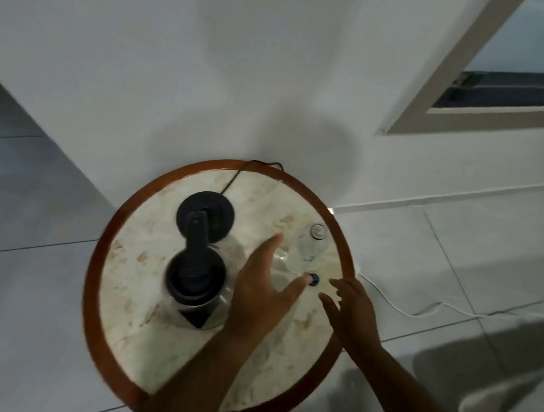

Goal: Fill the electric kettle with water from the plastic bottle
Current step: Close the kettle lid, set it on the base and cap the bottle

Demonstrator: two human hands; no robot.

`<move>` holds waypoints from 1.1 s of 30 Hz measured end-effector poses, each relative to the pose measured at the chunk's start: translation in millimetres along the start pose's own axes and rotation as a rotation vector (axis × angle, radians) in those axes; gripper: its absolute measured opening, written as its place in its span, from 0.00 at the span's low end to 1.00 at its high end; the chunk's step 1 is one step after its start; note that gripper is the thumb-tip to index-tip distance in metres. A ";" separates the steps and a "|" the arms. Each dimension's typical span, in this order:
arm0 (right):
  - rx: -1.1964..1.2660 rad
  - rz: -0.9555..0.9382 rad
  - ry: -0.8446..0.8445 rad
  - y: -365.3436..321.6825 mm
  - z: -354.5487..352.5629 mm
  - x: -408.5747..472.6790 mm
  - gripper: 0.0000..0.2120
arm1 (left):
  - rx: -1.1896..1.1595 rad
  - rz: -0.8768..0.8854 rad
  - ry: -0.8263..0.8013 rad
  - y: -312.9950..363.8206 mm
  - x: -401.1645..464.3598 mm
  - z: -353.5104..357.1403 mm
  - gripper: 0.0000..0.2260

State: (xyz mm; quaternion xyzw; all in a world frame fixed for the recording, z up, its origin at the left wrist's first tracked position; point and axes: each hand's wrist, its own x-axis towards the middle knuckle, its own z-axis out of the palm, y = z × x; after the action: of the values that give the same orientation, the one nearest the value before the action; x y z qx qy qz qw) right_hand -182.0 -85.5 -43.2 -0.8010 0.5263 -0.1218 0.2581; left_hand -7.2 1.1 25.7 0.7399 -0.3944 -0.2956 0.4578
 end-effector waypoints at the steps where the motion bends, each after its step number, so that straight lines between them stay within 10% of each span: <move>1: -0.013 0.008 -0.014 4.1 1.4 9.7 0.18 | 0.010 -0.024 -0.005 -4.4 10.1 8.3 0.36; 14: -0.174 -0.129 -0.261 45.2 49.2 62.6 0.09 | 0.063 0.008 -0.137 -39.8 73.9 60.8 0.32; 21: 0.136 -0.161 0.053 -12.7 -60.1 101.6 0.11 | -0.002 -0.013 -0.167 -39.7 75.0 54.3 0.31; 33: -0.172 -0.561 -0.337 -79.6 -97.6 107.2 0.16 | 0.005 -0.055 -0.215 -40.1 79.5 56.9 0.32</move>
State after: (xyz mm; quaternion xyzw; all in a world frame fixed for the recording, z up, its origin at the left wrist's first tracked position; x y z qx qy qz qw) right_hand -120.8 -185.5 73.4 -0.9422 0.2437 -0.0090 0.2296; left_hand 0.8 -81.2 -40.0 0.7157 -0.4215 -0.3848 0.4026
